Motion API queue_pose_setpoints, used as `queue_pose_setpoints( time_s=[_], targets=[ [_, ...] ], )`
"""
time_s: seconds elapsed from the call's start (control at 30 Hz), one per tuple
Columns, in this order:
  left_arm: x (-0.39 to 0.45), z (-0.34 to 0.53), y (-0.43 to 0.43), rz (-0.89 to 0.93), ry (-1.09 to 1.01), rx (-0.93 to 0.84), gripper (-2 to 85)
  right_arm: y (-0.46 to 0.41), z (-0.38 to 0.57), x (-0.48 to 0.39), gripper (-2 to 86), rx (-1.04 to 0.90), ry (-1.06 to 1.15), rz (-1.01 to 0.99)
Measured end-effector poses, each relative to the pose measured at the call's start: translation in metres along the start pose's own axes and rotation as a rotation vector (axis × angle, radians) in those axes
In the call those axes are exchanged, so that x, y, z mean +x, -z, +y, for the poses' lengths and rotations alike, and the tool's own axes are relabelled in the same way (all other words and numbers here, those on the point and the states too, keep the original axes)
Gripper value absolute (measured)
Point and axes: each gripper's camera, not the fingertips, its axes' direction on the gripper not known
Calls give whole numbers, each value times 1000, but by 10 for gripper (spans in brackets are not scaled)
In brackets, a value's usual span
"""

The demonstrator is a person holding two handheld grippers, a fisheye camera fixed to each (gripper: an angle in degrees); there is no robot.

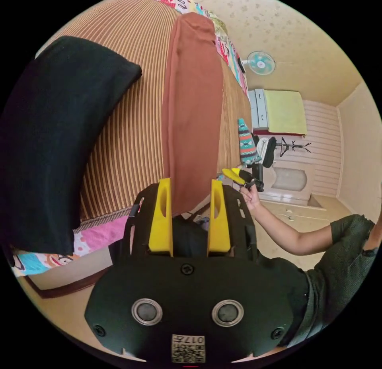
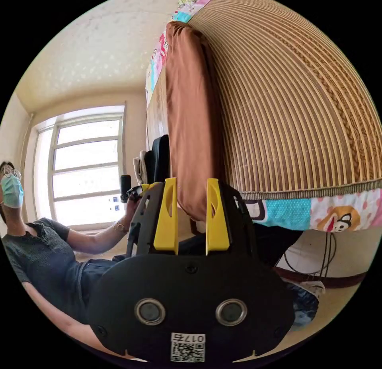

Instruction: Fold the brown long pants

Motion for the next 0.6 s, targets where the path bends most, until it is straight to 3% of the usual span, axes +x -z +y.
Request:
queue_pose_setpoints(
  time_s=[0.13, 0.3, 0.47, 0.6],
  targets=[
    [-12, -73, -21, -62, 31, 35, 157, 21, -24, 34, 127, 143, -55, 1],
    [8, -143, -46, -161, -15, 76, 134, 10, -68, 58, 119, 146, -16, -42],
    [-4, -186, -69, -97, 69, 28, 60, -5, -105, 70, 93, 179, -57, -150],
    [-12, -173, -56, 131, 72, 35, 38, -14, -108, 56, 50, 104, -60, 18]
  ],
)
